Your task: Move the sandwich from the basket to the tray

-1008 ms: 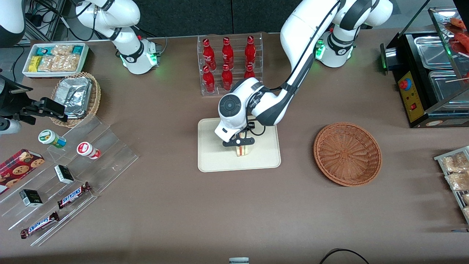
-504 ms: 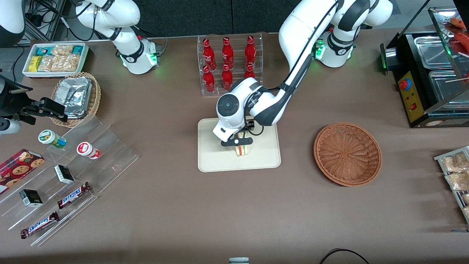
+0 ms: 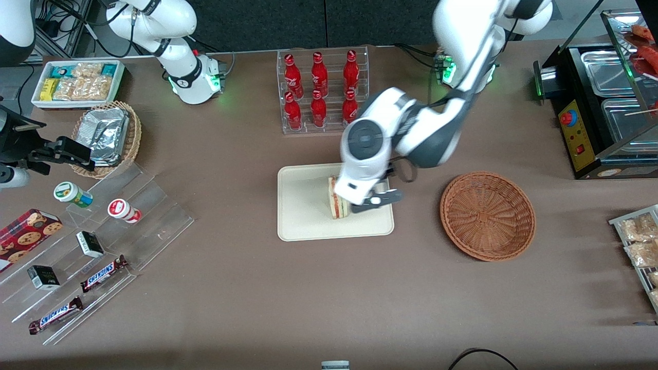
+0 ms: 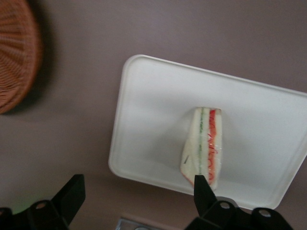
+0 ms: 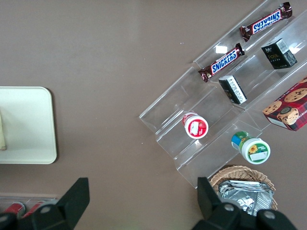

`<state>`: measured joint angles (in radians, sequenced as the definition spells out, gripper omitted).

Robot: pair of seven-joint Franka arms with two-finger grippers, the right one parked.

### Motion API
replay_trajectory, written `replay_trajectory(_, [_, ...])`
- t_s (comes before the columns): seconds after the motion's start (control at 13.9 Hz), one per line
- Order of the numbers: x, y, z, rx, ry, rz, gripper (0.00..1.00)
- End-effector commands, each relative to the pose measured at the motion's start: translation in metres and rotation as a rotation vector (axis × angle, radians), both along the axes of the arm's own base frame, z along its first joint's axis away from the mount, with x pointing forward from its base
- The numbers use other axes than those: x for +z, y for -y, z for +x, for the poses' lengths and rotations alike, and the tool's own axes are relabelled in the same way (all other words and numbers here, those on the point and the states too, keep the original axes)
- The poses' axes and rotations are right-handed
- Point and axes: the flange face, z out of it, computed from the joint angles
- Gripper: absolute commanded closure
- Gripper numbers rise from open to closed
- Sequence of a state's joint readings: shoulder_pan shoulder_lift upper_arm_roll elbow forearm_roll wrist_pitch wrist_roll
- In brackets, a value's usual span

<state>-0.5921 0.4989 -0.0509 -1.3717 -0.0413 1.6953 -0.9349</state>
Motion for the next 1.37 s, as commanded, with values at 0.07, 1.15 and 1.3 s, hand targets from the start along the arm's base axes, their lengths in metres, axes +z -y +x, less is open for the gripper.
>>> replay_trajectory(0.07, [0.092, -0.086, 0.007, 0.122, 0.001, -0.029, 0.00])
replay_trajectory(1.15, [0.202, -0.396, -0.025, -0.267, -0.095, -0.105, 0.00])
replay_trajectory(1.3, [0.209, -0.406, -0.024, -0.269, -0.080, -0.107, 0.00])
